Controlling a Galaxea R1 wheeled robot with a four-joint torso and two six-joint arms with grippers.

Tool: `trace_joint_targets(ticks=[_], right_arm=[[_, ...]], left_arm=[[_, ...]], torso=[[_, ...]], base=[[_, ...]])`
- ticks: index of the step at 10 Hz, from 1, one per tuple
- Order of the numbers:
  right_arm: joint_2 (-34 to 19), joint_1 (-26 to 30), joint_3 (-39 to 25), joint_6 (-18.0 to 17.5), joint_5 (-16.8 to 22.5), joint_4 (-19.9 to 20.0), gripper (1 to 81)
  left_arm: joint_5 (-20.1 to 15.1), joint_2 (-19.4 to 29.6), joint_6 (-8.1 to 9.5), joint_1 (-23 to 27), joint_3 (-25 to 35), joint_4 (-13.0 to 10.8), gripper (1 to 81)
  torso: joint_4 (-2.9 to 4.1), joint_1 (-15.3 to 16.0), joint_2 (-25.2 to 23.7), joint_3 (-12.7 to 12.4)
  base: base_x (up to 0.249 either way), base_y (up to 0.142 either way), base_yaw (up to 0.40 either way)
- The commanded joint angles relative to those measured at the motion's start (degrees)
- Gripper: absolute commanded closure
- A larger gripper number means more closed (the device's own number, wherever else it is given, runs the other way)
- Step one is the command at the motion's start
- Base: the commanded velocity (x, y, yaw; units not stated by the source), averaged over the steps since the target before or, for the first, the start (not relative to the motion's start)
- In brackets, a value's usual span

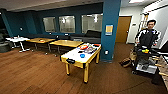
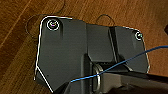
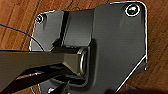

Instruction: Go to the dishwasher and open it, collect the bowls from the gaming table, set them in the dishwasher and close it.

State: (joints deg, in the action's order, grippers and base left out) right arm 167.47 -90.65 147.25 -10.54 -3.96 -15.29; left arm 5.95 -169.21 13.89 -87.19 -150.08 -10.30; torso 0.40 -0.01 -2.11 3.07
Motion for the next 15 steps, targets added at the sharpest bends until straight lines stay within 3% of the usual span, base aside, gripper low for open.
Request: trace_joint_targets(ticks=[1,6,15], right_arm=[[-0.36,2.27,-0.4,0.09,2.73,-0.71,1.0],[-0.36,2.35,-0.4,0.09,2.73,-0.71,1.0],[-0.36,2.44,-0.4,0.09,2.82,-0.71,1.0]], left_arm=[[-2.7,0.44,-0.09,2.68,0.22,-0.42,1.0],[-2.7,0.36,-0.09,2.76,0.22,-0.33,1.0],[-2.7,0.18,-0.09,2.76,0.22,-0.25,1.0]], torso=[[0.0,0.01,0.0,0.0],[0.0,0.01,0.0,0.0],[0.0,0.01,0.0,0.0]], base=[[0.0,0.0,-0.364],[0.0,0.0,-0.204],[0.0,0.0,0.0]])
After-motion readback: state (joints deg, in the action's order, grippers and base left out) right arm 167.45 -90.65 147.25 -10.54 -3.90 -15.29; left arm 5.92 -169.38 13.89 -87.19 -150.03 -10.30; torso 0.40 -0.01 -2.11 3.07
